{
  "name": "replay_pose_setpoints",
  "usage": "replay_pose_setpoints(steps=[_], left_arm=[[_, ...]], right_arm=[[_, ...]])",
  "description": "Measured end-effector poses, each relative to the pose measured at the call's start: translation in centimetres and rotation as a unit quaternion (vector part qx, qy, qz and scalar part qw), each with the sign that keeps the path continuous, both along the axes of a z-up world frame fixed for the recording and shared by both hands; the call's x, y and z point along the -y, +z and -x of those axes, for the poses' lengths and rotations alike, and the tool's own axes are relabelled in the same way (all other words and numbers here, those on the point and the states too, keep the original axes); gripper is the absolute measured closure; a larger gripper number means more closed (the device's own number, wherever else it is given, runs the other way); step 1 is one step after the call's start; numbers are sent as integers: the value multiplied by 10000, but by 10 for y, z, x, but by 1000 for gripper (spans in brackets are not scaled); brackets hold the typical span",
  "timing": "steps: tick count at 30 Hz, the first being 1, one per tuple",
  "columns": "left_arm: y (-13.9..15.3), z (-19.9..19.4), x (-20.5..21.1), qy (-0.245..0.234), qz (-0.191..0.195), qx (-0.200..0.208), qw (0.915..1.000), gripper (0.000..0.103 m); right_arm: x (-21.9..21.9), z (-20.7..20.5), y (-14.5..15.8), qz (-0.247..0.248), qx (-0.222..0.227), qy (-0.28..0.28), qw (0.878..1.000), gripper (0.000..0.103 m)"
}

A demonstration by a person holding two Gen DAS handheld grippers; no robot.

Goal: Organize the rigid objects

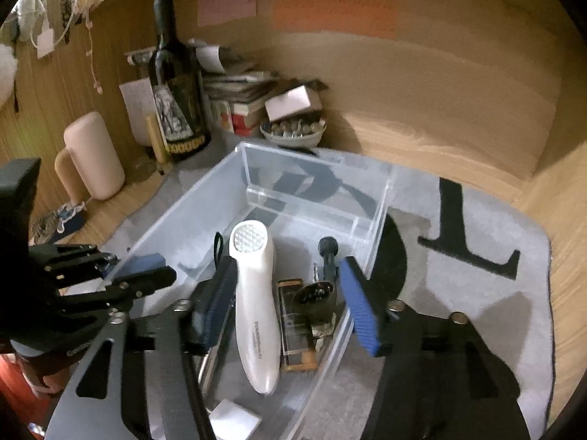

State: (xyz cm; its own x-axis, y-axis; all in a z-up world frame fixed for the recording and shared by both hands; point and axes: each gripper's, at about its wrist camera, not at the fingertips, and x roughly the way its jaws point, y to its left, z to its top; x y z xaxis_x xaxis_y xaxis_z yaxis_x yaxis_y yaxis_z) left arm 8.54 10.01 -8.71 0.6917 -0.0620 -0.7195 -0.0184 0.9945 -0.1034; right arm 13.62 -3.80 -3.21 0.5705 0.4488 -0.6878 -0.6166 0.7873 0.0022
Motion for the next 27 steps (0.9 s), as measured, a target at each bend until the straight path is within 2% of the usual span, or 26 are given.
replay_pose_setpoints(steps=[5, 8, 10, 13, 14, 16, 18, 19, 22, 27], left_arm=[[10, 6, -5, 133, -38, 120, 9998, 75], [22, 12, -7, 191, -46, 272, 9994, 67], [32, 19, -8, 214, -20, 431, 9988, 52], [51, 34, -2, 225, -50, 828, 9963, 38], [56, 39, 1, 220, -71, 944, 9953, 37], [69, 49, 9, 207, -113, 1214, 9923, 24], [78, 59, 16, 207, -134, 1465, 9889, 17], [84, 64, 20, 198, -152, 1599, 9868, 13], [97, 78, 35, 183, -201, 2000, 9794, 3], [112, 95, 56, 138, -266, 2415, 9699, 2]], right_arm=[[11, 12, 15, -152, 302, -84, 9994, 34], [20, 20, 25, -298, 465, -168, 9983, 26], [28, 26, 31, -397, 614, -253, 9970, 21], [41, 37, 42, -543, 857, -398, 9940, 18], [46, 40, 45, -591, 930, -452, 9929, 16], [55, 48, 52, -689, 1087, -577, 9900, 9], [65, 57, 59, -796, 1268, -722, 9861, 0], [70, 62, 62, -859, 1369, -801, 9836, 0], [86, 76, 70, -995, 1629, -986, 9766, 0], [101, 95, 77, -1152, 1836, -1106, 9699, 0]])
